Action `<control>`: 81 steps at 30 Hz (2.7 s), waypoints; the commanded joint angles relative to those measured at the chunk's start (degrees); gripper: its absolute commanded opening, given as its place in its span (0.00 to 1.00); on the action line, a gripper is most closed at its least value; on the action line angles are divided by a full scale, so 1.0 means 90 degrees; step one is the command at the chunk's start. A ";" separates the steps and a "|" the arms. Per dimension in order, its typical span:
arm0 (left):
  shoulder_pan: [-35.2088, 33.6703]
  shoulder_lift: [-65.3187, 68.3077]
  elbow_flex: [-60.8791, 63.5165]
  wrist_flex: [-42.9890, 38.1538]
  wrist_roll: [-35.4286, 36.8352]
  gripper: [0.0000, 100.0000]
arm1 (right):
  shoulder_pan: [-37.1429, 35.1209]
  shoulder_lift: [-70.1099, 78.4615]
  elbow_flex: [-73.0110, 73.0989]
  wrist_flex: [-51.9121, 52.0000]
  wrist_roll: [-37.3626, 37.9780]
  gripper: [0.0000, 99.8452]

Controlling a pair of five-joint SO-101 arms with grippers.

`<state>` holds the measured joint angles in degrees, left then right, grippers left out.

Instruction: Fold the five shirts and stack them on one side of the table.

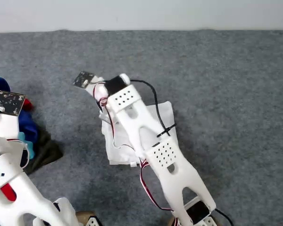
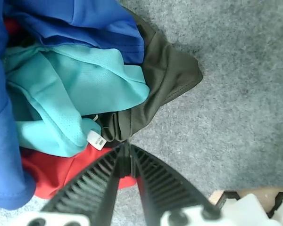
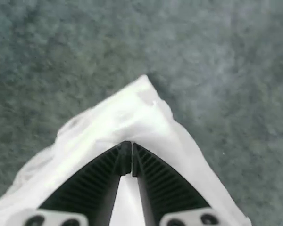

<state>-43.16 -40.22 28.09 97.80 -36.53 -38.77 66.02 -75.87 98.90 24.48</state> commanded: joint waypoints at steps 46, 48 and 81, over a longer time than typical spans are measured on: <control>0.0029 -0.0147 -0.0044 -0.0107 0.0039 0.02 | 0.1949 -0.7223 1.0969 -0.3013 -0.1700 0.26; 0.0029 -0.0147 -0.0044 -0.0107 0.0039 0.02 | 0.1968 -0.7145 1.1155 -0.3306 -0.1709 0.26; 0.0029 -0.0147 -0.0073 -0.0088 0.0010 0.02 | 0.4010 -0.6862 0.9739 -0.1910 0.3468 0.01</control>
<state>-43.16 -40.22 28.09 97.80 -36.53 -8.00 7.74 17.14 80.62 41.36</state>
